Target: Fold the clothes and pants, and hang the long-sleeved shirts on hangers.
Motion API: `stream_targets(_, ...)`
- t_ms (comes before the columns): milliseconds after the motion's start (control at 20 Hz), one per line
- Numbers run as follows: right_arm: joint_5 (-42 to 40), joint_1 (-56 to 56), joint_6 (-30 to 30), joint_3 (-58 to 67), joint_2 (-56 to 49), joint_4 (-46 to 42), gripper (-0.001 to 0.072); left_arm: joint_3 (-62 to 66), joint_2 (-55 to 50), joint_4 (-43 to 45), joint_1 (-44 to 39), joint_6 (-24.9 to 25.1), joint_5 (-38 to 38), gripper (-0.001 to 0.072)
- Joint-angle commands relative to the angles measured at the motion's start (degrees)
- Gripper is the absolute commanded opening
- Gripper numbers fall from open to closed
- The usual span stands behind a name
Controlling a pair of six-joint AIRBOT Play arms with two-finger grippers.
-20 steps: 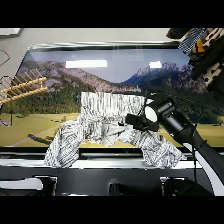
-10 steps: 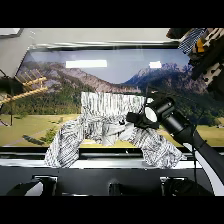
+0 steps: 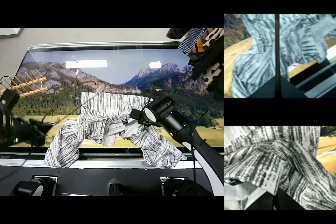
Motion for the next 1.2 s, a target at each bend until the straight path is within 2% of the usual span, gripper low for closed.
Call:
stream_targets(0, 0.00, -1.88, 2.40, -0.02, -1.05, -0.81, 0.0030, -4.74, 9.22, -4.83, -1.40, 1.18, -2.91, 0.0015)
stream_targets(250, -1.66, -7.54, 1.22, -0.02, -1.07, 3.74, 0.0030, -7.04, 14.51, -16.26, -1.40, 1.20, -6.19, 0.0015)
stream_targets(600, -2.80, -10.27, 1.22, -0.02, -1.18, 3.98, 0.0030, -7.06, 14.49, -18.29, -1.40, 1.20, -17.77, 0.0016)
stream_targets(800, -3.04, -10.21, 1.16, -0.02, -1.86, 5.73, 0.0030, -8.15, 14.23, -18.95, -1.40, 1.57, -17.49, 0.0015)
stream_targets(900, -3.10, -10.21, -0.04, 0.00, -1.84, 7.82, 0.0030, -9.73, 13.66, -18.97, -1.40, 3.30, -16.90, 0.0015)
stream_targets(1150, -3.10, -10.19, -4.22, 0.00, -1.64, 13.77, 0.0030, -11.39, 8.90, -19.19, -1.40, 8.24, -10.03, 0.0015)
